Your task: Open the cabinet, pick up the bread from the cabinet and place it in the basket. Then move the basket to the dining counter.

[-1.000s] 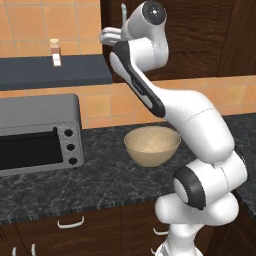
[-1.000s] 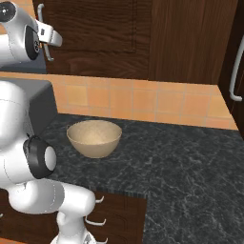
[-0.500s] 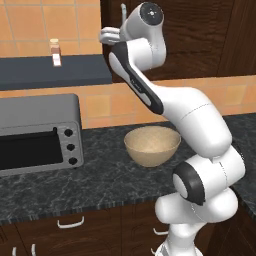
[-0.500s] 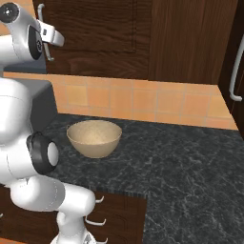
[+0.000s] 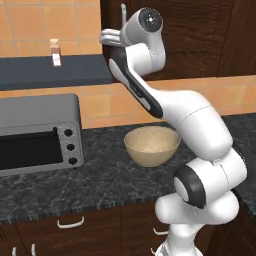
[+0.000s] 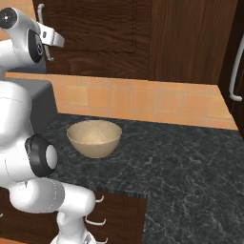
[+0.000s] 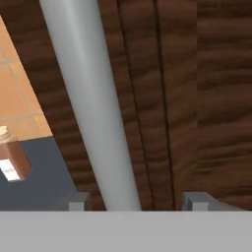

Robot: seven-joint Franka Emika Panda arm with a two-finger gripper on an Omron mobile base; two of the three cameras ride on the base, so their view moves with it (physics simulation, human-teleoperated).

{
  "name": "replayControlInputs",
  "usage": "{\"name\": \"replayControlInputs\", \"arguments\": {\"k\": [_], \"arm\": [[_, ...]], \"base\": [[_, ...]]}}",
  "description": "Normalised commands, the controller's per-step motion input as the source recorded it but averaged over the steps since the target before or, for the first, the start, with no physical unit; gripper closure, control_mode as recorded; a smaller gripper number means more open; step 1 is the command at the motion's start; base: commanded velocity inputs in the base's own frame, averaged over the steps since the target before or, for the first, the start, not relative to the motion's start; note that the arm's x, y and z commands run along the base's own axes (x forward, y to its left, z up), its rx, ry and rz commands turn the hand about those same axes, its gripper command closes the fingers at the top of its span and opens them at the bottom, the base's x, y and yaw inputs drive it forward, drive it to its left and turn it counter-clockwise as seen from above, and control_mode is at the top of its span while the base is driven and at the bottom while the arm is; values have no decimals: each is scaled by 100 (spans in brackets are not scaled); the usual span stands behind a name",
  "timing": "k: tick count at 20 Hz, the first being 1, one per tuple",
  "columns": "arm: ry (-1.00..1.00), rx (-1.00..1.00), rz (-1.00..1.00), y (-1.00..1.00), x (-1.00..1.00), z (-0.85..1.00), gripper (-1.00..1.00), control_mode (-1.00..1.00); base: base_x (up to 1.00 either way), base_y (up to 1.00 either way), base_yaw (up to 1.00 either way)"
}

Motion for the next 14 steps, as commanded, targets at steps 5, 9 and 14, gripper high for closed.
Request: {"name": "replayControlInputs", "arguments": {"k": [5, 9, 14], "arm": [[-5, 3, 0, -2, 50, -9, 100, -100], [3, 7, 0, 16, -5, 4, 100, -100], [2, 10, 0, -26, -89, 0, 100, -100]], "base": [[0, 0, 0], [0, 0, 0], [0, 0, 0]]}}
